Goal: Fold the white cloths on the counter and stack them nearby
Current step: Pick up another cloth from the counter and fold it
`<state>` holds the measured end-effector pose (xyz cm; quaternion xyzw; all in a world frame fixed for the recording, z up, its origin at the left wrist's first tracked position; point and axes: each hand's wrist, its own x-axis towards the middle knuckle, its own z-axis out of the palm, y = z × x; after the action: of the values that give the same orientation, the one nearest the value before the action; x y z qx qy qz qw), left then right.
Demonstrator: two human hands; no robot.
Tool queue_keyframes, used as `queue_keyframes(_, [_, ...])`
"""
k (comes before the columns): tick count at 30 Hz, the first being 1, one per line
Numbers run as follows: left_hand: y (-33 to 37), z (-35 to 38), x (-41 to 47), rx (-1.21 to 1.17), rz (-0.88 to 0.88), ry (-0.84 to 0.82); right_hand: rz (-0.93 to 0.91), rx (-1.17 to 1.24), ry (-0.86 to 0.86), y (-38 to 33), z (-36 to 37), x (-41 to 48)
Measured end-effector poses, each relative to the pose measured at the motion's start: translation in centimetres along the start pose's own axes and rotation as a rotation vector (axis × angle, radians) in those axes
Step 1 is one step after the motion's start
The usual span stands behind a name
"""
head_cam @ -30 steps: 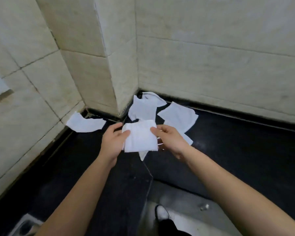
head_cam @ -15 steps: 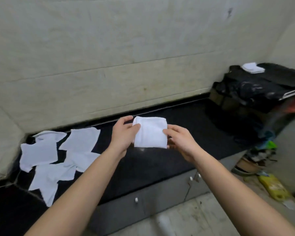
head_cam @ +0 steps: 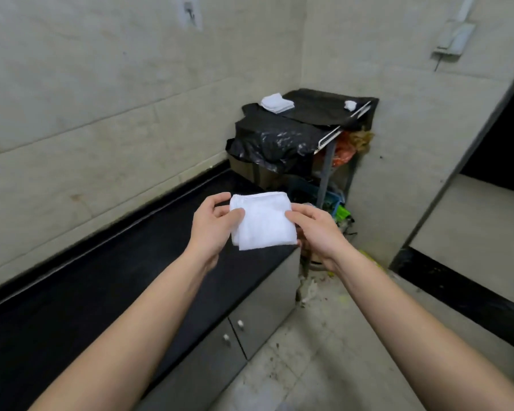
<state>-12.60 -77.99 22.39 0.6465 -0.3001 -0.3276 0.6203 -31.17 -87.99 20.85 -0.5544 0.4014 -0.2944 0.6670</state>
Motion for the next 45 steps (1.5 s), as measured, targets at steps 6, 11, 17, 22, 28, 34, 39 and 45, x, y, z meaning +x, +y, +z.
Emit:
queue_keyframes(6, [0.4,8.1,10.0,-0.037,0.046,-0.082,-0.070,-0.012,0.130,-2.4,-6.2,8.8])
queue_keyframes(11, [2.3,13.1,18.9,-0.103,0.052,-0.140,-0.089,-0.046,0.218,-6.1,-9.3,16.5])
queue_keyframes(17, [5.5,18.4,29.0,-0.066,0.073,-0.211,-0.119,-0.054,0.281,-11.0,-12.9,25.1])
queue_keyframes(22, [4.8,22.5,35.1,-0.039,0.066,-0.247,-0.133,-0.050,0.291,-12.1,-17.0,31.9])
queue_keyframes(28, [3.7,27.4,43.1,-0.010,0.045,-0.139,-0.131,-0.150,0.195,-13.3,-21.8,43.3])
queue_keyframes(34, [4.2,32.5,51.0,0.010,0.002,0.120,-0.118,-0.208,-0.037,-15.5,-25.6,57.1])
queue_keyframes(39, [5.1,33.6,56.0,0.069,-0.034,0.269,-0.106,-0.252,-0.254,-17.7,-25.8,65.1])
queue_keyframes(45, [4.1,32.5,61.2,0.052,-0.043,0.428,-0.065,-0.261,-0.362,-18.4,-23.0,72.4])
